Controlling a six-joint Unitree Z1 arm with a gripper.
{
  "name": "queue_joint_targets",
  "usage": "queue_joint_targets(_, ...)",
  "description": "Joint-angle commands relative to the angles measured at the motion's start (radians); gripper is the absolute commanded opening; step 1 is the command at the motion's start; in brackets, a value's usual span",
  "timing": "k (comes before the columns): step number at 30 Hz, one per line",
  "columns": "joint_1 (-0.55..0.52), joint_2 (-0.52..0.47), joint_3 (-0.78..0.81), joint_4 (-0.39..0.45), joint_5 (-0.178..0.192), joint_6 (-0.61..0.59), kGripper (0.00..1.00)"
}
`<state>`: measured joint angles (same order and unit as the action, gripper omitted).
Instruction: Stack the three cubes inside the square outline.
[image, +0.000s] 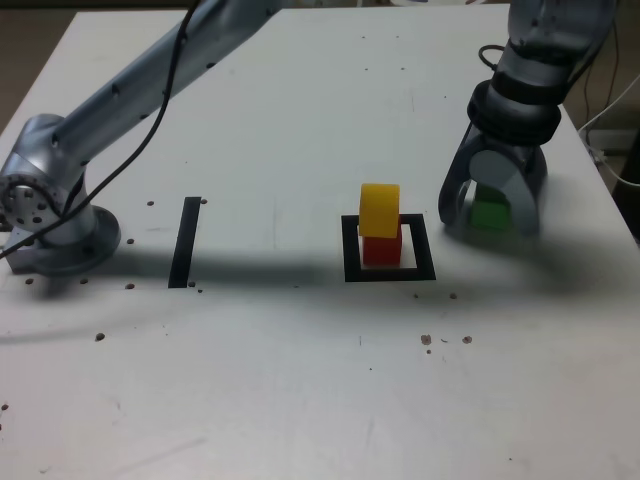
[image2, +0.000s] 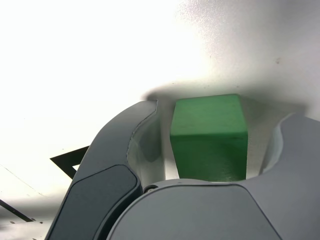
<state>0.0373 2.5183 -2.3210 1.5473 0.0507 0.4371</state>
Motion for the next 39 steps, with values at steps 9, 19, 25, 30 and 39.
queue_joint_targets(9,-0.004,-0.003,-0.007,0.020,-0.001,-0.007,0.17)
queue_joint_targets(19,-0.014,-0.019,-0.021,0.042,0.009,-0.017,0.17)
queue_joint_targets(25,-0.042,-0.106,-0.019,0.083,0.055,-0.044,0.17)
queue_joint_targets(30,-0.064,-0.221,0.040,0.091,0.064,-0.078,0.17)
queue_joint_targets(39,-0.071,-0.437,0.300,0.090,0.015,-0.188,0.17)
